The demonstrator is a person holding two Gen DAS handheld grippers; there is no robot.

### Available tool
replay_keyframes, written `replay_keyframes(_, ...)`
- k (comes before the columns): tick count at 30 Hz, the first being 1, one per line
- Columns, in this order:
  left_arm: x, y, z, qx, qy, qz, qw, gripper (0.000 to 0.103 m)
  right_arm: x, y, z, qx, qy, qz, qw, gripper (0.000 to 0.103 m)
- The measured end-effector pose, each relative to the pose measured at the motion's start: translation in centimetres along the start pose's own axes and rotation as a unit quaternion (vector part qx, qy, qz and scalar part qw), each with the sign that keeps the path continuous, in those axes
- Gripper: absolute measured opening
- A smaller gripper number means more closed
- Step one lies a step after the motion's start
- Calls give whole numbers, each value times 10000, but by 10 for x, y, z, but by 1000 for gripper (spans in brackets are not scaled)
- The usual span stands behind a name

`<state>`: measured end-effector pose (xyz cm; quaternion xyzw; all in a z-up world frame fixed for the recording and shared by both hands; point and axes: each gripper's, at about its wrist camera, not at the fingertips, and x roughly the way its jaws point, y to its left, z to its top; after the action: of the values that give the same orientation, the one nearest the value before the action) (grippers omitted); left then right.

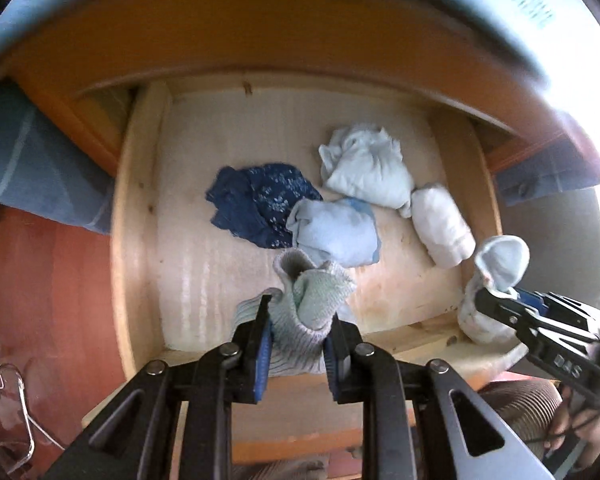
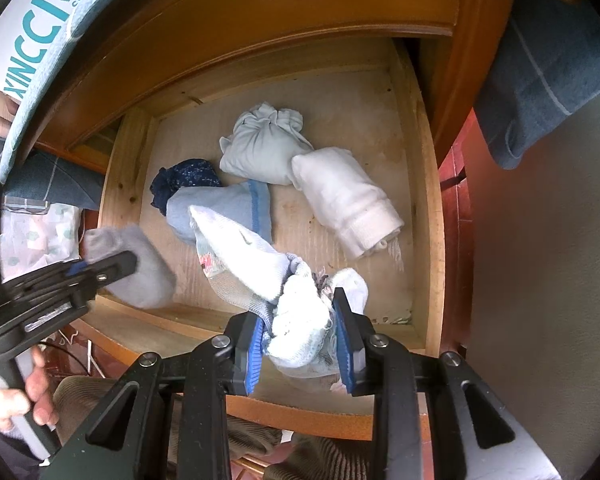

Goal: Take underwear out of drawer
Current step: 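Lift the grey sock with the left tool and lower it into the box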

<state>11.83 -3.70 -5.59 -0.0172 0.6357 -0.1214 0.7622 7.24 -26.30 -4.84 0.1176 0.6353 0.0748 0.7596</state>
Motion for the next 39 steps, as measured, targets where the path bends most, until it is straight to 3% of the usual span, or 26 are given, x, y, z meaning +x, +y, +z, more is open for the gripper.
replay_keyframes(14,-103,15,-25,12,-1124,53,9936,22,0,3,1,-82,6,-137,9999,29)
replay_keyframes(25,-226,10,-21,248,-2198,-132,9751,22,0,4,0,-112,-29,-184,9998,29)
replay_keyframes(29,-280,4,-7,327,-2684,-283,9623,22,0,4,1,-120,-20,-174,9998,29)
replay_keyframes(34,-332,-7,30,567,-3289,-116,9426,22,0,4,1,-112,-15,-153,9998,29)
replay_keyframes(39,-346,-18,81,606,-3482,-3,9355,22,0,4,1,-101,-17,-139,9999,29)
